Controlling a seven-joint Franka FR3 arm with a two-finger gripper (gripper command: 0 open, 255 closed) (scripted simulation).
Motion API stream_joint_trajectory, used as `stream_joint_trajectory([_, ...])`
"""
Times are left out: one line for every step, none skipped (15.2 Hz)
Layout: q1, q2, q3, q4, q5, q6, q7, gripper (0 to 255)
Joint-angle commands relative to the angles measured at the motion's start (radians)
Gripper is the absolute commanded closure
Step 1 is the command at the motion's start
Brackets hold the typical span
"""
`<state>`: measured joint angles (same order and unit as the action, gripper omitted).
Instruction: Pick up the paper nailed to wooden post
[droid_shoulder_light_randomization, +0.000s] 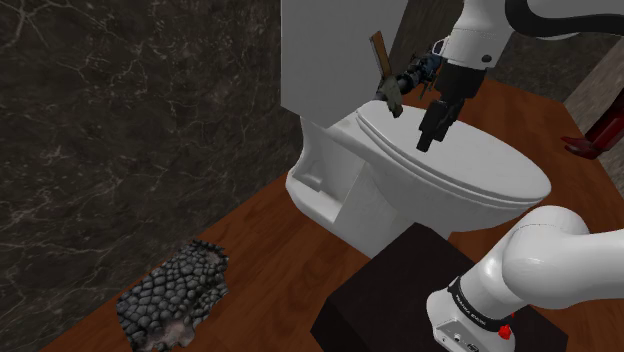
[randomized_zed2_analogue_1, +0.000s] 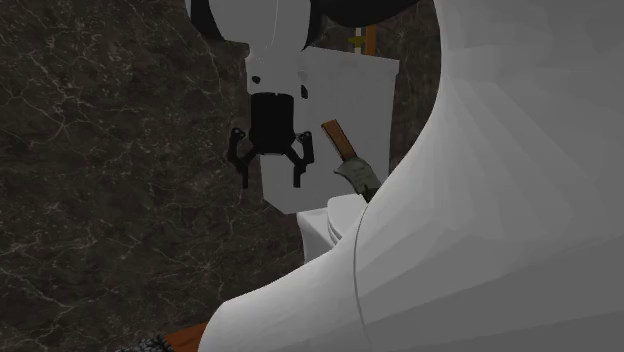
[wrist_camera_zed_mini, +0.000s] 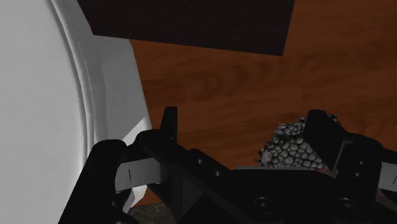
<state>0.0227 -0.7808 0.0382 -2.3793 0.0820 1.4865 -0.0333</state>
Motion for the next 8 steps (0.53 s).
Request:
stream_joint_trajectory([0.0, 0.0, 0.0, 0.0, 0.0, 0.0, 0.0, 0])
stream_joint_trajectory([-0.004, 0.002, -0.011, -0.01, -0.016, 0.042, -0.023, 0])
stream_joint_trajectory([-0.008, 0.006, -0.023, -0.019, -0.03, 0.085, -0.045, 0])
stream_joint_trajectory([-0.012, 0.01, -0.034, -0.027, -0.044, 0.128, -0.066, 0])
stream_joint_trajectory([-0.015, 0.016, -0.046, -0.034, -0.057, 0.171, -0.088, 0])
stream_joint_trajectory([-0.019, 0.023, -0.059, -0.039, -0.069, 0.214, -0.109, 0])
stream_joint_trajectory([-0.022, 0.031, -0.071, -0.044, -0.08, 0.258, -0.13, 0])
stream_joint_trajectory([-0.024, 0.04, -0.084, -0.048, -0.09, 0.302, -0.15, 0])
